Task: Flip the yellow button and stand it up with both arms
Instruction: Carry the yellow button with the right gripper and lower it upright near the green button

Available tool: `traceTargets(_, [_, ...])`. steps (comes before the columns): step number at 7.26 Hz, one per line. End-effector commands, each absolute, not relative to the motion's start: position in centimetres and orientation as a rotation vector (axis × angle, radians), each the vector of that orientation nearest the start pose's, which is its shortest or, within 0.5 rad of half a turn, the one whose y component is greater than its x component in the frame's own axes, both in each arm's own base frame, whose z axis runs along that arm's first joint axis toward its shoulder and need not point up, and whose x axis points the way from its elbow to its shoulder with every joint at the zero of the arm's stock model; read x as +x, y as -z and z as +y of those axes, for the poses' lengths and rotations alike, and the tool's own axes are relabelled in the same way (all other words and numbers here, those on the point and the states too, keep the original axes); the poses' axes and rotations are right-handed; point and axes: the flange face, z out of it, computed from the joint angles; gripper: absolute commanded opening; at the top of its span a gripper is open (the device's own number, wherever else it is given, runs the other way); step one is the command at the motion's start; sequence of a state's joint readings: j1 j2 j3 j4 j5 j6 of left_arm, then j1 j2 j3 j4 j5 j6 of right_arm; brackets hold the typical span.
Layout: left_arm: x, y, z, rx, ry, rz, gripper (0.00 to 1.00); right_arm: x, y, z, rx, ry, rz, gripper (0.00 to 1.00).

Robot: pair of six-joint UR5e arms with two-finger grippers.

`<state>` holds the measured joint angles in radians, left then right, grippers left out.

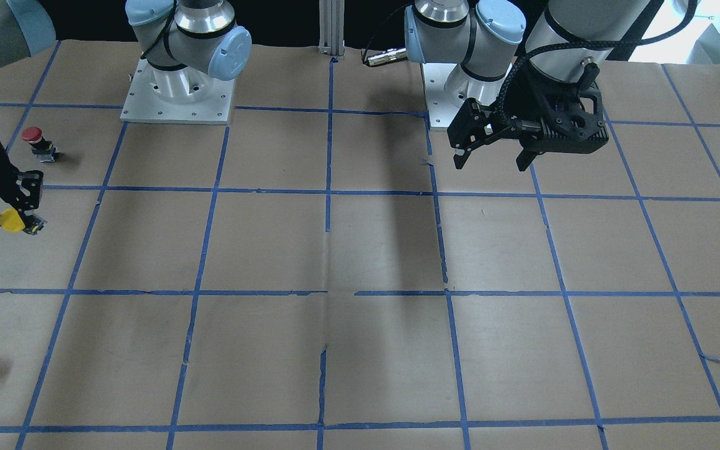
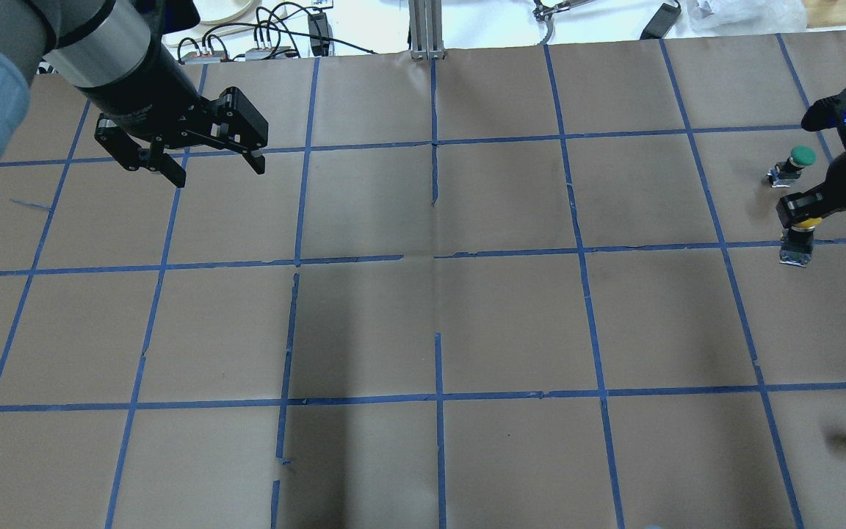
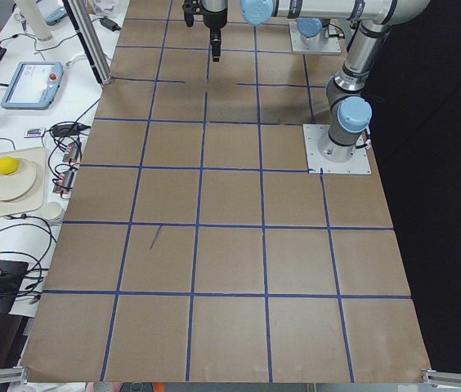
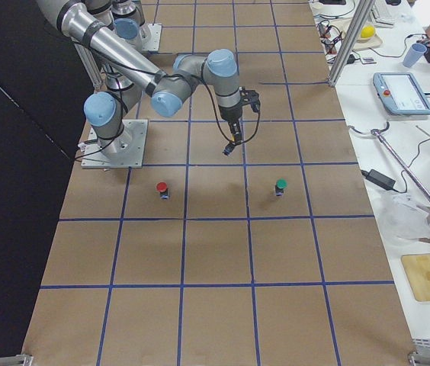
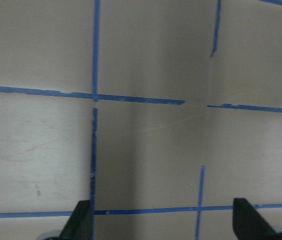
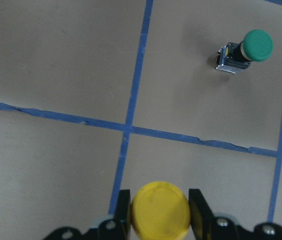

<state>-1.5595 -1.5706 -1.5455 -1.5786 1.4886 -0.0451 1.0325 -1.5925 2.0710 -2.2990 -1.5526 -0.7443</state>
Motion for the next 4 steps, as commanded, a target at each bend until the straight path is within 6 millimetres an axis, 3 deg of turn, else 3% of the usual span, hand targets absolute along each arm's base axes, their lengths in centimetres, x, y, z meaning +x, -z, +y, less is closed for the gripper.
traceTargets(1, [-13.3,-50.8,-48.0,0.026,0.022,3.157,0.99,-16.8,-31.4,-44.2,-0.441,0.410,3.159,0.08])
traceTargets(4, [-11.1,-50.7,-48.2,0.024,0.011,3.126,1.00,-22.0,-28.8,-42.9,-0.545,0.482,3.054,0.08])
